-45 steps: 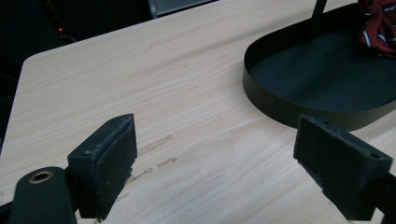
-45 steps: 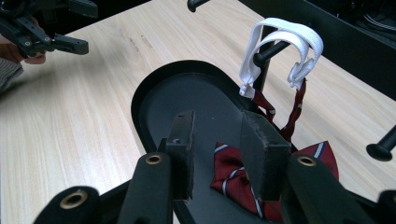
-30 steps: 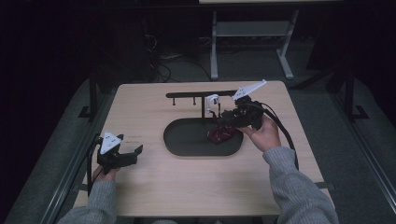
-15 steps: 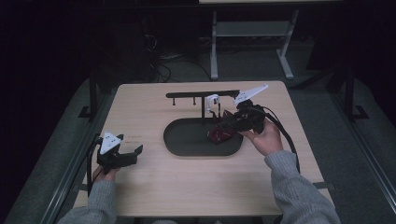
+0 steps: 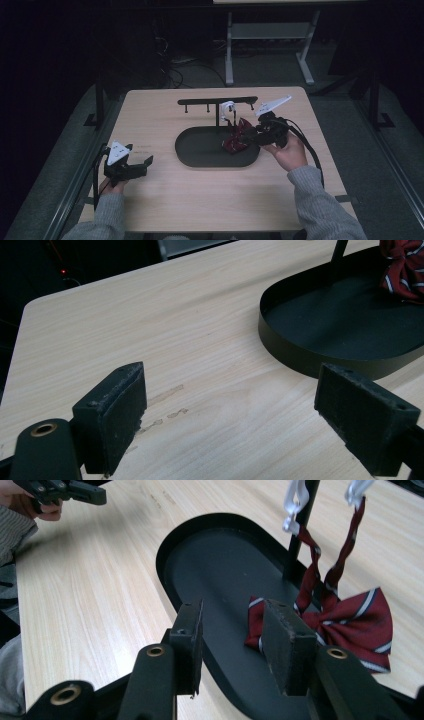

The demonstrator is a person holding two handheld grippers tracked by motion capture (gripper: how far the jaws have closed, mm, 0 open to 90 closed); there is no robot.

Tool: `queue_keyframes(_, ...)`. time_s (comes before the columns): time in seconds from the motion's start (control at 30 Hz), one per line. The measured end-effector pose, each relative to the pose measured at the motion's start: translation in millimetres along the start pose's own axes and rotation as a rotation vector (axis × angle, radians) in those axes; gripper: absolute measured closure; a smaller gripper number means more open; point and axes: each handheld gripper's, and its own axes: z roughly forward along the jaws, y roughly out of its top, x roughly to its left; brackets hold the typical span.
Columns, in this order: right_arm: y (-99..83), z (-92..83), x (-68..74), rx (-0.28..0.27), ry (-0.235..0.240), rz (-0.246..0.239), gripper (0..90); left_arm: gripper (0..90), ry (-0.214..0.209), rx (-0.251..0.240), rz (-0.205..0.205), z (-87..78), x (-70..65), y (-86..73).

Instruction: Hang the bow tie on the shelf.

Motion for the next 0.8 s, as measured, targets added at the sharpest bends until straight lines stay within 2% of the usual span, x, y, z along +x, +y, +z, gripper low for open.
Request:
queue_keyframes(0.3, -12.1, -0.6, -4.2, 0.014, -0.008, 0.031, 57.3, 13.0, 0.0, 0.002, 0.002, 0.3, 0.3, -0.3)
queue_keyframes(0.4, -16.2, 0.5, -6.8, 0.037, -0.011, 0.044, 55.0, 13.0, -0.001, 0.007, 0.003, 0.2, -0.2, -0.2)
queue_keyframes(0.8, -21.1, -2.4, -9.5, 0.051, -0.03, 0.056, 52.2, 13.0, -0.002, 0.008, 0.005, 0.3, 0.0, -0.4)
